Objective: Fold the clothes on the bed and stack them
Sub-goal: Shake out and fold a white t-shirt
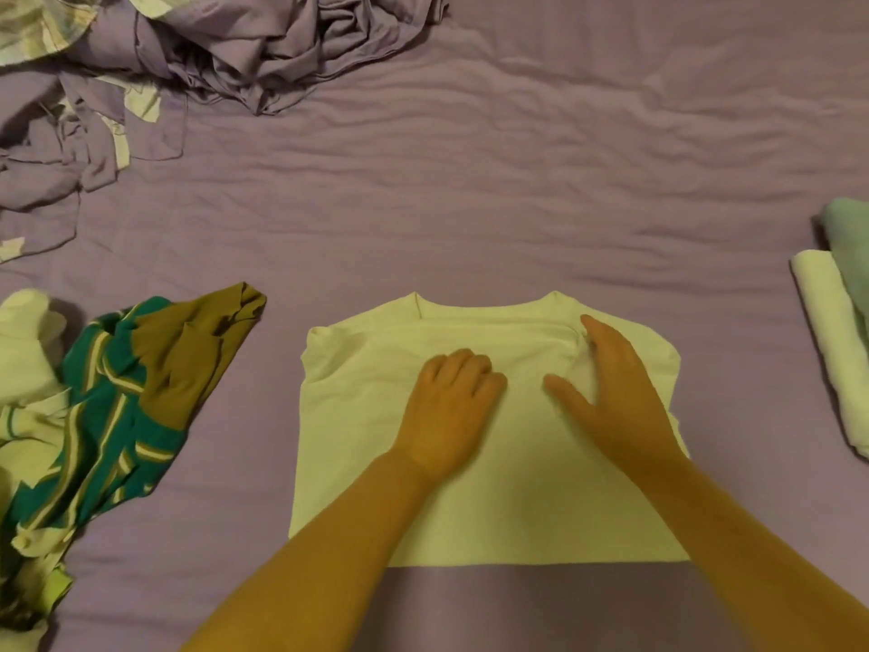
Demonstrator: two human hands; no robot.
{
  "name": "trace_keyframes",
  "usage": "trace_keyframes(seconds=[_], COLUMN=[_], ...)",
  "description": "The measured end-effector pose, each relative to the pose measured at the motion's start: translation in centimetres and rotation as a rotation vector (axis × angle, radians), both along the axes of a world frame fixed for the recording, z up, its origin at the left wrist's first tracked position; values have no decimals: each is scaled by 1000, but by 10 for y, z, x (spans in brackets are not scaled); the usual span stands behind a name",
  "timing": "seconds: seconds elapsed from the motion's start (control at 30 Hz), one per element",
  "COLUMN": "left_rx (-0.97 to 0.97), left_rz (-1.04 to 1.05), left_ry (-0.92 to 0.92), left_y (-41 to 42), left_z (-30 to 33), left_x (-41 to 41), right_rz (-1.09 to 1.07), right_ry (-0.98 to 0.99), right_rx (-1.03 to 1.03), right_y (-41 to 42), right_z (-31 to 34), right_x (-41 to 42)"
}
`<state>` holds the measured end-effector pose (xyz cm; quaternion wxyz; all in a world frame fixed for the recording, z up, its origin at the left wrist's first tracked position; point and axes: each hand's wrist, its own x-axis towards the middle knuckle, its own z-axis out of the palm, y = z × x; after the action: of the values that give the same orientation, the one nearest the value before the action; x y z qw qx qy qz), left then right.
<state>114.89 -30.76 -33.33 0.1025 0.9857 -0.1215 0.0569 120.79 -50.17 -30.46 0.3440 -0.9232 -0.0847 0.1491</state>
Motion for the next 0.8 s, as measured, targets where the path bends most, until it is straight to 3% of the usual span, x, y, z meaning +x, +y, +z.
trace_keyframes(seconds=[0.13, 0.3, 0.4, 0.47, 0.53, 0.57, 0.8], left_rx=[88, 125, -80, -235, -310, -337, -205], left_rz=[-26, -12, 128, 211, 301, 335, 342], left_ry=[181, 341, 315, 190, 90, 125, 174], left_y=[-6, 2, -3, -4, -1, 0, 3], left_z=[-17, -10, -2, 3, 1, 3, 8], left_x=[1, 16, 35, 47, 57, 62, 69], right_rz=[209, 50, -240, -392, -421, -419, -429], right_ry=[-118, -216, -73, -91, -166, -169, -167], right_rx=[-212, -236, -172, -197, -242, -246, -220], right_y=[-34, -42, -39, -42, -47, -49, -49], right_z=[-16, -19, -16, -15, -18, -21, -28], right_x=[-19, -6, 15, 27, 32, 33, 32])
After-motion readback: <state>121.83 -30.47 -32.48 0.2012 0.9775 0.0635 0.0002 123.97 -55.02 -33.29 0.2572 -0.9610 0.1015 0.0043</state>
